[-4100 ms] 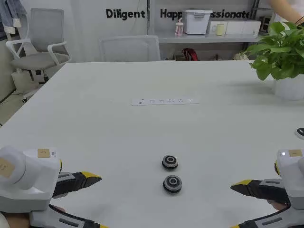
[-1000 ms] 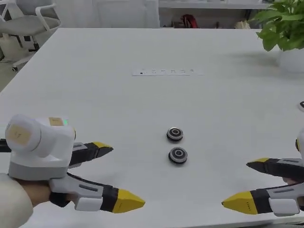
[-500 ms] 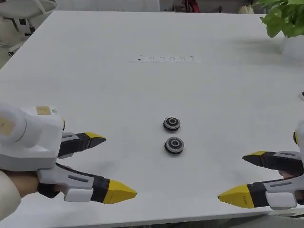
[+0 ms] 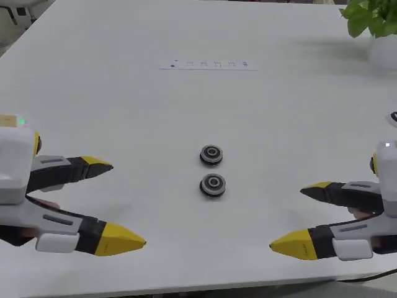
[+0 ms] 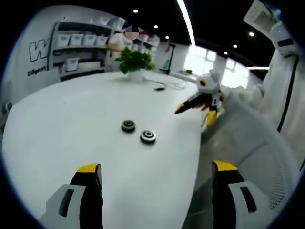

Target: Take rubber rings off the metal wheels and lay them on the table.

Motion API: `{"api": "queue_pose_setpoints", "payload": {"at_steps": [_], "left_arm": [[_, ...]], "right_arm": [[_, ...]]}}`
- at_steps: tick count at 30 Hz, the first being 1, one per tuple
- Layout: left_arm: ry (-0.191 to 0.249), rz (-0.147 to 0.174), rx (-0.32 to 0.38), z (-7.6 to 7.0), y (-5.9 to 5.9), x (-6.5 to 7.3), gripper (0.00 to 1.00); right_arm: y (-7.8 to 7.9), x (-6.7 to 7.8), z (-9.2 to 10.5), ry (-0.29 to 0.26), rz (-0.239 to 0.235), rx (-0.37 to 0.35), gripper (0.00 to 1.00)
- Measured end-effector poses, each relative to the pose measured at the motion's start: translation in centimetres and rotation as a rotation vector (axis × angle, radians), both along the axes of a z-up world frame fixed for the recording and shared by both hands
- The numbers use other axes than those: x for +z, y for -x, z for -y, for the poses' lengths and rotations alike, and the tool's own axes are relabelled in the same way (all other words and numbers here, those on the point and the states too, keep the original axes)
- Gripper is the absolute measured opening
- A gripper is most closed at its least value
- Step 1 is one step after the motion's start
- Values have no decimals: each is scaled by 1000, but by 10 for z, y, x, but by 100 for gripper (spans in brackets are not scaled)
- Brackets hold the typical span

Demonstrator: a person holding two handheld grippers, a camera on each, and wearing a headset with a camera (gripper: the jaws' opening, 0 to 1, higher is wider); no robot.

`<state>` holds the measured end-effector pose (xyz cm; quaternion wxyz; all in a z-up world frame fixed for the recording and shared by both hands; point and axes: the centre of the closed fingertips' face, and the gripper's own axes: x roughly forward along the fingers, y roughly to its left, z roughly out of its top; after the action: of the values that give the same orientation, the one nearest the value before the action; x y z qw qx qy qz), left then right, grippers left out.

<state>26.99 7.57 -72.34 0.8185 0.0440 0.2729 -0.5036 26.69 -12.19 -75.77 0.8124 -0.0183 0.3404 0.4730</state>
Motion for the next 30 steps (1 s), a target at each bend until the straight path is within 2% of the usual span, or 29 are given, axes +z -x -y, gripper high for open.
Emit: {"api": "queue_pose_setpoints", "payload": {"at_steps": [4,8,15,18,20,23,25,27,30], "left_arm": [[5,22,15,-1,-8,11,98],[0,36,0,3,-11,18,98],[22,66,-33,16,-21,37,97],[36,73,-32,28,-24,42,97],[38,77,-41,33,-27,45,97],[38,98,-61,42,-31,51,97],[53,110,-72,49,-35,57,97],[61,114,-80,55,-39,60,96],[58,125,-93,62,-46,62,96]], "right_arm": [[-4,4,-7,-21,18,8,89],[-7,4,-12,-20,25,31,89],[-19,6,-15,-15,37,60,88],[-24,8,-16,-20,48,68,86],[-29,12,-18,-37,64,66,82],[-35,18,-23,-67,72,59,84],[-41,24,-27,-84,78,55,83],[-51,36,-35,-127,108,43,82],[-61,48,-46,-160,130,51,82]]}}
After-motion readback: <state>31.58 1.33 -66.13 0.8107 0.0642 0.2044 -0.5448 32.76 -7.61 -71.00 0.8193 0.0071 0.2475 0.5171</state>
